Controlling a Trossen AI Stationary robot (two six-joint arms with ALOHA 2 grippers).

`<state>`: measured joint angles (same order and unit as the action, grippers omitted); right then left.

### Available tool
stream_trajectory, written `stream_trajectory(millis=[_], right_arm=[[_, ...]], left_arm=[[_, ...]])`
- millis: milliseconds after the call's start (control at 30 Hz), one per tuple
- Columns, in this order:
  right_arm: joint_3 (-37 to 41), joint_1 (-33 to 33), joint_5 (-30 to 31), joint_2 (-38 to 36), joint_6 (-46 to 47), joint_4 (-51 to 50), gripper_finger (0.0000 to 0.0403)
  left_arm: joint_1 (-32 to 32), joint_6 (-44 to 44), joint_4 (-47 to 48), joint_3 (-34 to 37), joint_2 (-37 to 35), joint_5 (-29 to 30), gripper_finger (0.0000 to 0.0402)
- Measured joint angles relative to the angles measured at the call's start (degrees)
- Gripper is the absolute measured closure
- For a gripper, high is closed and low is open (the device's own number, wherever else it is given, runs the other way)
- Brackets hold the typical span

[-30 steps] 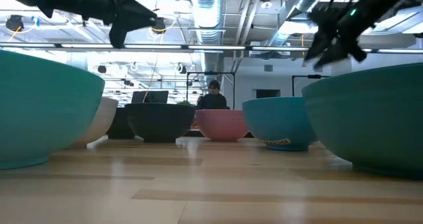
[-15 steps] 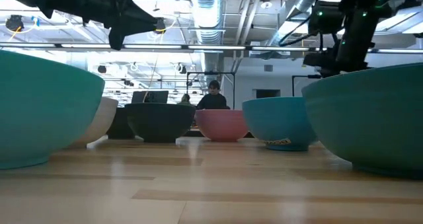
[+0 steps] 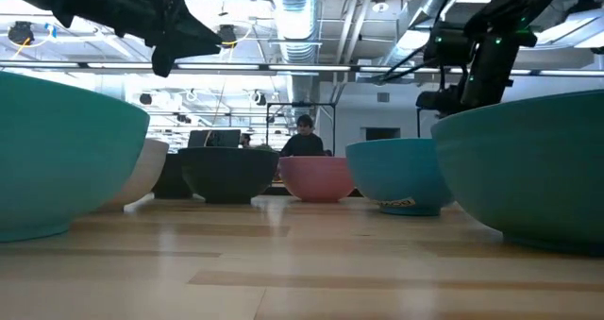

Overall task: Nest bowls inside each other
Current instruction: Stack the right white bowl on top of the right blue bowl

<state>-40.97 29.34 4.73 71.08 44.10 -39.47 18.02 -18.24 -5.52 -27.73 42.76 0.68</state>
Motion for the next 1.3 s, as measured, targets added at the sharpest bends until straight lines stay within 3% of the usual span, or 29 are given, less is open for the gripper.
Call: stream_trajectory(millis=[200,367,700,867,1000,1300], right_arm=[[0.00,1.95,0.00,4.48,-2.07,0.70,0.0192],[0.00,2.15,0.00,5.76,-2.08,2.48,0.0220],[-0.14,1.96,2.71,5.59,-1.93,2.19,0.0388],[-2.33,1.72,1.59,5.69,-1.72,-0.11,0.0377],[-7.71,0.30,1.32,3.81,-2.98,-3.58,0.0393],[-19.78,-3.35,0.56,-0.22,-2.93,-18.79,0.0394]], left_arm=[[0.00,0.48,0.05,0.00,-0.01,0.87,0.0324],[0.00,-0.28,0.05,0.00,0.00,1.21,0.0324],[0.00,-0.72,0.07,0.00,0.00,1.28,0.0324],[0.00,-1.14,0.07,0.00,0.00,1.28,0.0324],[0.00,-1.31,0.08,0.00,0.00,1.28,0.0324],[0.00,-1.72,1.99,0.00,-0.02,1.28,0.0324]])
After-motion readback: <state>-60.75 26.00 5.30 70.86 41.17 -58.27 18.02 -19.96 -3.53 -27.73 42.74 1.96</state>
